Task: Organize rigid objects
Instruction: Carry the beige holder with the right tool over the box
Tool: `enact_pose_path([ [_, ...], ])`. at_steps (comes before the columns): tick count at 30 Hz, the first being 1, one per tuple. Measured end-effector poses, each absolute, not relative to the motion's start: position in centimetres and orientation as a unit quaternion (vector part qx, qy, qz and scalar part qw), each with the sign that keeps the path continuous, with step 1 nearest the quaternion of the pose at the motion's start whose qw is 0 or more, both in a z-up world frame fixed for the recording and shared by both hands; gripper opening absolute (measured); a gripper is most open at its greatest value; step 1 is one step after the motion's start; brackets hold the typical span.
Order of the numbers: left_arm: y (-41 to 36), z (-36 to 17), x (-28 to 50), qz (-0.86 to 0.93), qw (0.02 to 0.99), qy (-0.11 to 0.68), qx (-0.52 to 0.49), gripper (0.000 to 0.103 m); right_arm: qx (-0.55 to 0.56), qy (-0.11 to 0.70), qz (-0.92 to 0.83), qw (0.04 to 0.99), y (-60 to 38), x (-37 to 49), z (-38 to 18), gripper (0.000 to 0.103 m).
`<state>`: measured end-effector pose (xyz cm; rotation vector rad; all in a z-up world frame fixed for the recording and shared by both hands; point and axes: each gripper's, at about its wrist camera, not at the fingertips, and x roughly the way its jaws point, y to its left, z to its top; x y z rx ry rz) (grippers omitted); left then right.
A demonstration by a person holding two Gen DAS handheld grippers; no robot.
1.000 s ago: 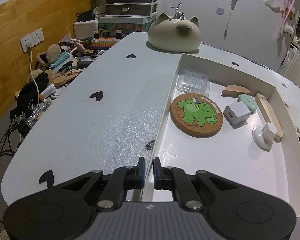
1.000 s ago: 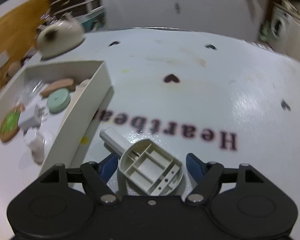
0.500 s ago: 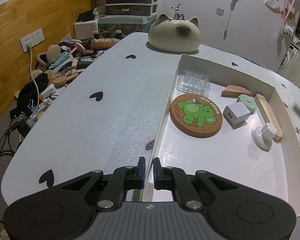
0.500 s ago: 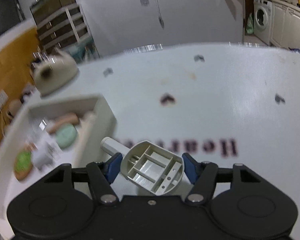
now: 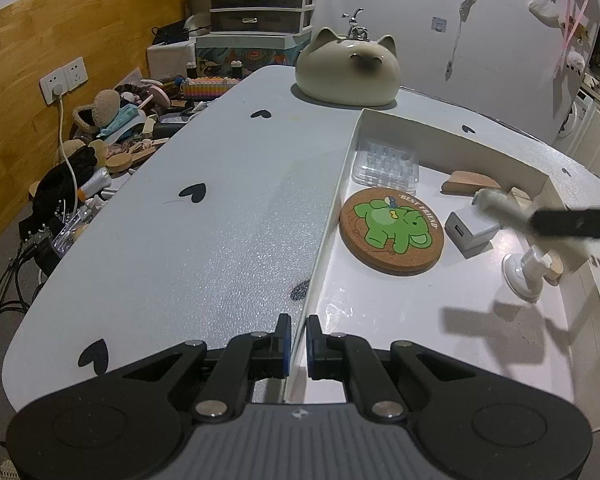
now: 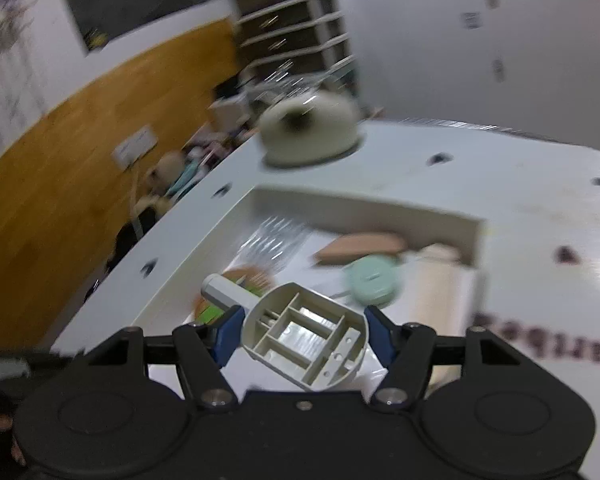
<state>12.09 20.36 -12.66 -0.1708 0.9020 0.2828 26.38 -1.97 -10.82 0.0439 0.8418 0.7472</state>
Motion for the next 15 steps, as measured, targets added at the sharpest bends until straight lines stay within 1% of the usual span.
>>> enact_pose_path([
  [5,20.4,-12.5,12.2,0.134,0.887,0.434,-0.085,0.007,-0.016,0.421,0.378,0.824,1.4,25.6,-12.5,0.066],
  [15,20.5,-12.6,12.1,0.133,0.887,0.432,-0.094,0.007,-0.059,0.449,0.371,0.811,3.3,25.4,-14.5,0.066],
])
